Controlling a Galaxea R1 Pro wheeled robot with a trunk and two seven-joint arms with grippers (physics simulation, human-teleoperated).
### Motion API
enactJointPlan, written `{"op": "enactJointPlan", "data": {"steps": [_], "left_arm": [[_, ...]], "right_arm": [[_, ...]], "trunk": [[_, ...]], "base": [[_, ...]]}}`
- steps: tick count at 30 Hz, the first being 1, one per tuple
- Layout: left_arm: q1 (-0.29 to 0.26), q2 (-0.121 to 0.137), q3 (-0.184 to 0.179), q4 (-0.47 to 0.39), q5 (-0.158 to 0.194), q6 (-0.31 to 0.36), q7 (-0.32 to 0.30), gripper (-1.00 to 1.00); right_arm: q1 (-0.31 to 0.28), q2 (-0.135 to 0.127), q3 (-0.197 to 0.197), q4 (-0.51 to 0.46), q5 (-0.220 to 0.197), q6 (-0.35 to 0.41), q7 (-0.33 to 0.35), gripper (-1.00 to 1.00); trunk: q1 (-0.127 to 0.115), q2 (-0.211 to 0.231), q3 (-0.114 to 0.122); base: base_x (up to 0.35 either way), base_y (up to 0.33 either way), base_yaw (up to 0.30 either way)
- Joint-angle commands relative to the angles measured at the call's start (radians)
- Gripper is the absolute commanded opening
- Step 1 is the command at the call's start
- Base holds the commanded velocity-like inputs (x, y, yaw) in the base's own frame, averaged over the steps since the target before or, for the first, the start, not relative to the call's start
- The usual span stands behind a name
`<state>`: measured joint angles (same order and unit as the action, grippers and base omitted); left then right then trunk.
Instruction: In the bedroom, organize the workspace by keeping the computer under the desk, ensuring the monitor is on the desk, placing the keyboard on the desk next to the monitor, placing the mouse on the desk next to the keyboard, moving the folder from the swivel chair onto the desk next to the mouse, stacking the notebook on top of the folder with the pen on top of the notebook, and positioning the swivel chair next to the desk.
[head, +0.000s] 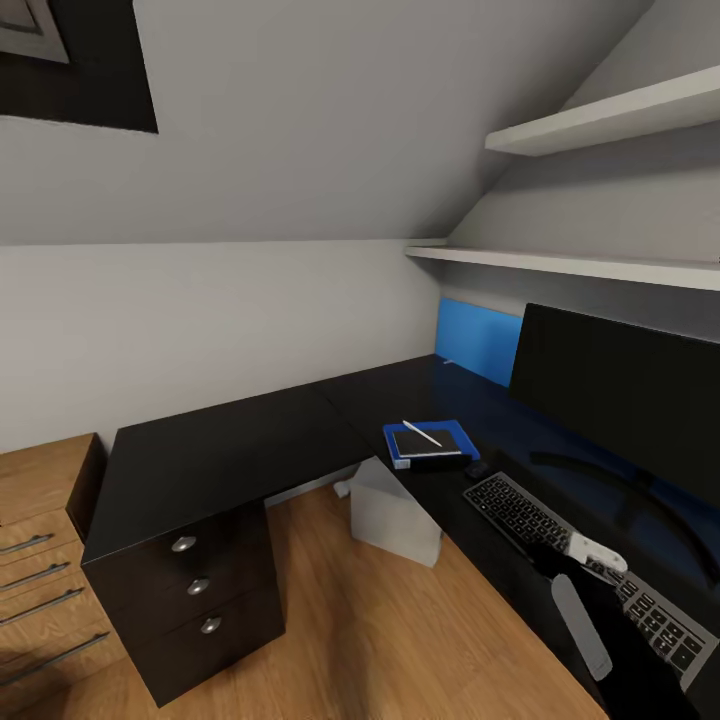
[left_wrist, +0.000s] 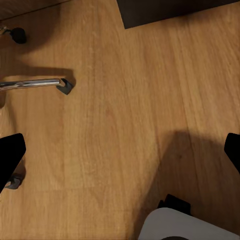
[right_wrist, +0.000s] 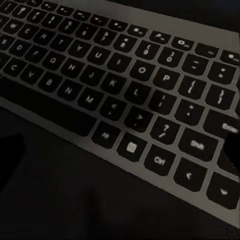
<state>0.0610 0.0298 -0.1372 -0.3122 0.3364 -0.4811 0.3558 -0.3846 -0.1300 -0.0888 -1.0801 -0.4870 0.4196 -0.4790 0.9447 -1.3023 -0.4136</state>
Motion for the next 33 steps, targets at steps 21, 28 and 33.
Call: {"op": "enactJointPlan", "data": {"steps": [21, 28, 33], "left_arm": [[0.0, -0.001, -0.009, -0.002, 0.004, -0.001, 0.008, 1.0], [0.0, -0.002, -0.008, -0.002, 0.003, -0.001, 0.008, 1.0], [0.0, -0.002, -0.008, -0.002, 0.003, -0.001, 0.008, 1.0]], "right_arm": [[0.0, 0.147, -0.122, 0.085, -0.049, -0.268, -0.134, 1.0], [0.0, 0.167, -0.12, 0.108, -0.046, -0.271, -0.136, 1.0], [0.0, 0.169, -0.119, 0.116, -0.044, -0.27, -0.136, 1.0]], "trunk": [[0.0, -0.001, -0.001], [0.0, -0.001, -0.001], [0.0, -0.001, -0.001]], "base": [[-0.042, 0.02, 0.0], [-0.051, 0.049, 0.0], [-0.1, 0.102, 0.0]]}}
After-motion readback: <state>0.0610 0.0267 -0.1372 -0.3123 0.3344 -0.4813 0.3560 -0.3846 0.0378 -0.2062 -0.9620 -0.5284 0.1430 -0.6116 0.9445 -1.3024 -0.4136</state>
